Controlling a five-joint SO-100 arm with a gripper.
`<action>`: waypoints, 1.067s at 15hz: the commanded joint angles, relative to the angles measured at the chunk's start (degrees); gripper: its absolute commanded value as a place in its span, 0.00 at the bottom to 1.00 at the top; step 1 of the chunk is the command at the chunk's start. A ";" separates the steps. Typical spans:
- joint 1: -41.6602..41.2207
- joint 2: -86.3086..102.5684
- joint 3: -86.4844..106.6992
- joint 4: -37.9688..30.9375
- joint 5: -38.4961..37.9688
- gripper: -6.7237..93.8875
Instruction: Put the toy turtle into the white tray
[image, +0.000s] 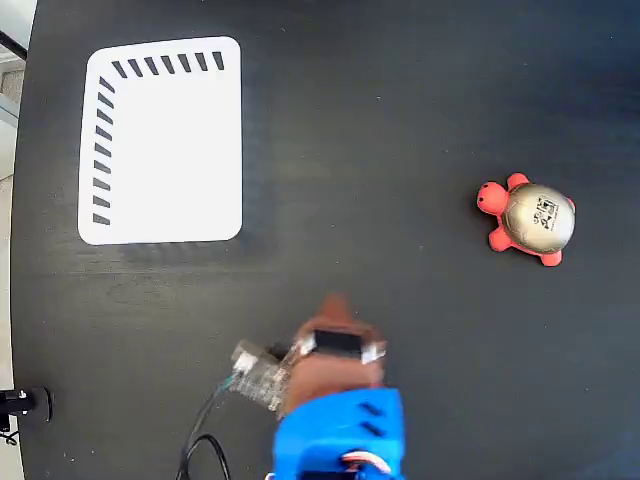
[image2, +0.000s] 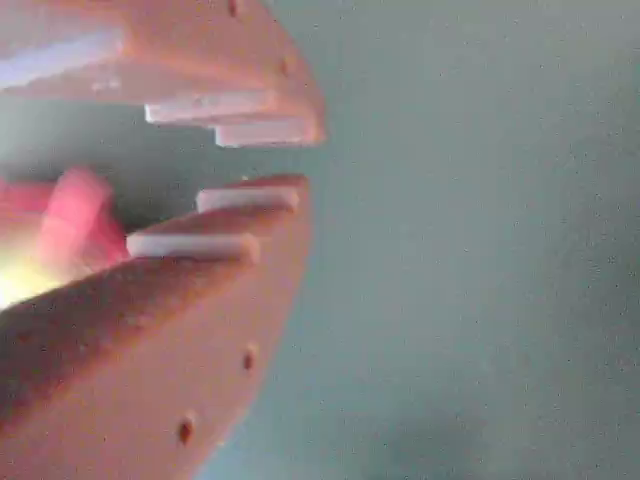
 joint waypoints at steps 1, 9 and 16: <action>7.82 -11.07 -16.35 3.08 -3.08 0.07; 26.81 -47.20 -53.70 20.65 -17.75 0.07; 35.60 -73.65 -79.37 22.59 -22.32 0.07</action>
